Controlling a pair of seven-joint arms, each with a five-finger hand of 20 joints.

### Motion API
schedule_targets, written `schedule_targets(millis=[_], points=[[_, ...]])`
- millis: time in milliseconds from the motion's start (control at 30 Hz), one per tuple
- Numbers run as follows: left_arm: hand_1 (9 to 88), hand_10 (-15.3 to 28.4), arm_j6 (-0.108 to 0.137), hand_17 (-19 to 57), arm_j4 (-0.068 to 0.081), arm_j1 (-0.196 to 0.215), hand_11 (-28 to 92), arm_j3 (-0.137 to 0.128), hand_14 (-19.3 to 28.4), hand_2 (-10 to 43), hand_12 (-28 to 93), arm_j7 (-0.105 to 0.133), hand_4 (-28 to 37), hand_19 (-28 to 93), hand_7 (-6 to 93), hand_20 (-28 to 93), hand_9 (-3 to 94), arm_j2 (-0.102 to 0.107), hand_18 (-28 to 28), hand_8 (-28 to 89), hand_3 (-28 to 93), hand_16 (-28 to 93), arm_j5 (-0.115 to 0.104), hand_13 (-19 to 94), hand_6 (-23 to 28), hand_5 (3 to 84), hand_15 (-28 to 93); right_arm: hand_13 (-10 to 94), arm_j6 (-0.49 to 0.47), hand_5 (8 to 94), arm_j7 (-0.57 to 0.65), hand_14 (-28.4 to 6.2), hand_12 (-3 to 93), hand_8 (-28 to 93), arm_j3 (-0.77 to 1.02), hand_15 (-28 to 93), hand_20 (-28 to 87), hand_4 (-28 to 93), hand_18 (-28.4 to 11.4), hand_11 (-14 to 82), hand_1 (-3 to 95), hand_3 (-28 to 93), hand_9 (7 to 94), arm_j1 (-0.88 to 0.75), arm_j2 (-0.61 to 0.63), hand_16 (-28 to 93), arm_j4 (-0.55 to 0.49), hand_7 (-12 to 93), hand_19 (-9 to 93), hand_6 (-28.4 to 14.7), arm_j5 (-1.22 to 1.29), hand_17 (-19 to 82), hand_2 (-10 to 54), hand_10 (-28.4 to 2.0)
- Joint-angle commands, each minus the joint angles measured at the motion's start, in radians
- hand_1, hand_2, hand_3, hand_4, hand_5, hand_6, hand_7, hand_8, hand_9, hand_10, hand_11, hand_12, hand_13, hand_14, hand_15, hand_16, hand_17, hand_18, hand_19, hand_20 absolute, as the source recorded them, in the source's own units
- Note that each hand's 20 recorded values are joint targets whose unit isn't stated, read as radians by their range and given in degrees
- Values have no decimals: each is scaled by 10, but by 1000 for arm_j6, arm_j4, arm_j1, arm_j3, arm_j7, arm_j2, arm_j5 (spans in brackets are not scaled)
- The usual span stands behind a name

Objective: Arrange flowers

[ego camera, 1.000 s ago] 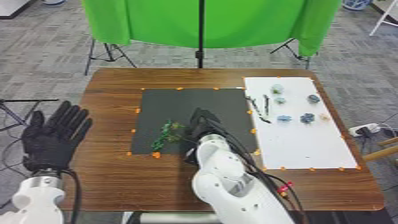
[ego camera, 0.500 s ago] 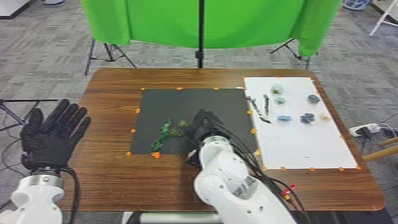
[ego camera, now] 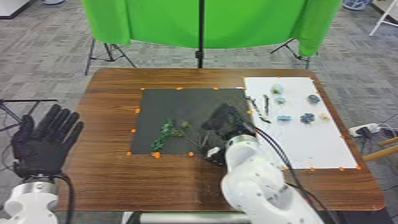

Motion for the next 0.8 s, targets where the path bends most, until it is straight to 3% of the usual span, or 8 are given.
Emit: schedule_targets(millis=[33, 200, 333, 800], points=[[277, 140, -7, -35, -1, 33, 175, 1, 138, 120, 112, 2, -283, 347, 96, 148, 459, -14, 143, -87, 689, -34, -7, 399, 92, 510, 284, 688, -94, 729, 5, -157, 272, -100, -34, 769, 439, -229, -284, 439, 425, 729, 720, -41, 57, 309, -3, 144, 932, -70, 67, 372, -79, -205], [278, 141, 7, -35, 1, 17, 176, 7, 138, 121, 113, -7, -283, 348, 95, 149, 459, -15, 143, -87, 688, -34, -7, 399, 93, 509, 285, 686, -128, 717, -6, -158, 270, -104, -73, 763, 432, -226, -284, 418, 424, 727, 721, -26, 42, 313, 21, 123, 932, -74, 55, 371, -74, -207], [278, 140, 3, -35, 3, 14, 177, 8, 139, 122, 113, -10, -283, 349, 95, 149, 459, -13, 143, -87, 686, -34, -3, 398, 93, 509, 286, 683, -147, 712, -13, -158, 270, -102, -91, 761, 427, -226, -284, 413, 423, 727, 719, -26, 38, 314, 20, 116, 932, -76, 65, 370, -73, -207], [278, 140, 1, -35, -6, 40, 179, -2, 138, 124, 112, -8, -283, 350, 98, 148, 459, -26, 142, -87, 685, -36, -6, 398, 94, 510, 288, 681, -138, 712, 8, -159, 267, -97, -15, 758, 419, -224, -284, 404, 420, 723, 720, -40, 62, 313, -29, 116, 932, -77, 84, 366, -65, -207]])
